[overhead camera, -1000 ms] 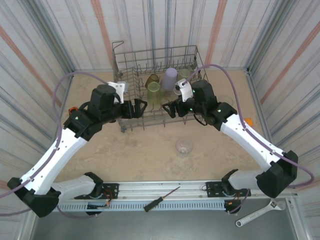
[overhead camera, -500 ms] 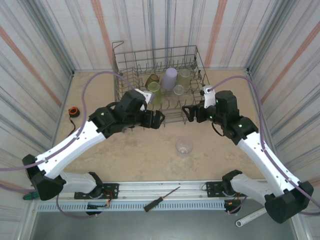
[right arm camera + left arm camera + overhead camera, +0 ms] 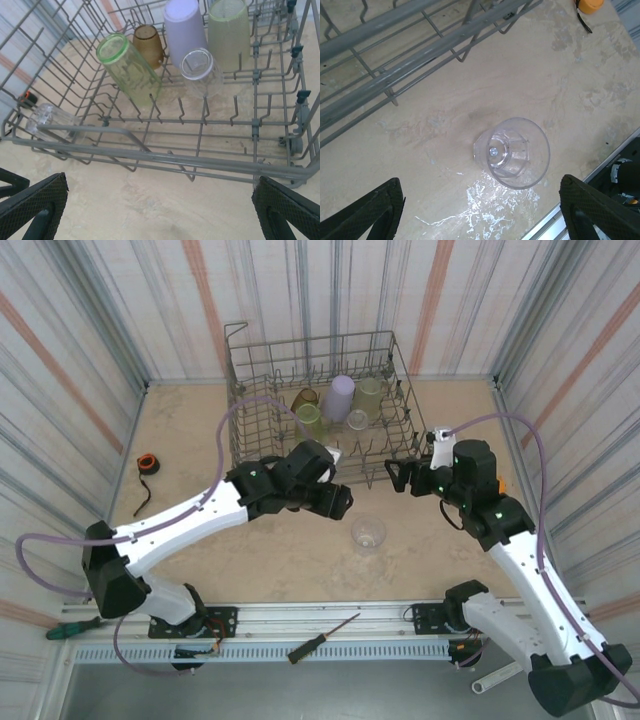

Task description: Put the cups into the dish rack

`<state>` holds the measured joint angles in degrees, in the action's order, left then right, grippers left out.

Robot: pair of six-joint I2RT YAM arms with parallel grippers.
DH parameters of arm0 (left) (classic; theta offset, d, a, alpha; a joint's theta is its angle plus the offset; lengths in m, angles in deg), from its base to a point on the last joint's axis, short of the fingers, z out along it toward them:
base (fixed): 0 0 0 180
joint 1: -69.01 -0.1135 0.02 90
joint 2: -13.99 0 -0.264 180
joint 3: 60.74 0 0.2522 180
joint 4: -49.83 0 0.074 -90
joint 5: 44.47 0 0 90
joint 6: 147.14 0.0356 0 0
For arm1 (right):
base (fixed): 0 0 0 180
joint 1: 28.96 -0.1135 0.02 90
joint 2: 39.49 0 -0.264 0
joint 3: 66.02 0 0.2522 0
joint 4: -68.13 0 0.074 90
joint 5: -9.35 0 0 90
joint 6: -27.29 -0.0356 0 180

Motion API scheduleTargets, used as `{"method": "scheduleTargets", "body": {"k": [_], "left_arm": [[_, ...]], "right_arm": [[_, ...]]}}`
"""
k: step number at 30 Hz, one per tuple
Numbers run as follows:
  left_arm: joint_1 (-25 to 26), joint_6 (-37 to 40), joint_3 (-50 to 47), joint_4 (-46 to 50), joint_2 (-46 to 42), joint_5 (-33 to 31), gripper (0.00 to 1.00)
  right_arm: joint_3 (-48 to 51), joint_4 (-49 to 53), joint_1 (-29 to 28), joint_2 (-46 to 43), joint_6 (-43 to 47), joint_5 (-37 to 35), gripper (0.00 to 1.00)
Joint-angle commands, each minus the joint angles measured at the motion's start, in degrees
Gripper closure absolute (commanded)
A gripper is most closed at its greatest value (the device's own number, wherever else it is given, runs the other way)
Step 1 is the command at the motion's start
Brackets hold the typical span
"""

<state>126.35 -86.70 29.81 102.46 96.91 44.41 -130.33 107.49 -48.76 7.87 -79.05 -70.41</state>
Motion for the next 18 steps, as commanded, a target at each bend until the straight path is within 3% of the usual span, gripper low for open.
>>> {"method": "scheduleTargets", "body": {"k": [1, 18], "left_arm": [[1.59, -0.67, -1.34, -2.57, 1.53, 0.48, 0.18], [4.63, 0.89, 1.41, -4.76, 17.12, 1.31, 0.37]], "right_arm": [[0.49, 1.05, 0.97, -1.11, -1.68, -1.22, 0.01], [1.76, -0.23, 3.87, 0.01, -1.20, -0.30, 0.01]]}}
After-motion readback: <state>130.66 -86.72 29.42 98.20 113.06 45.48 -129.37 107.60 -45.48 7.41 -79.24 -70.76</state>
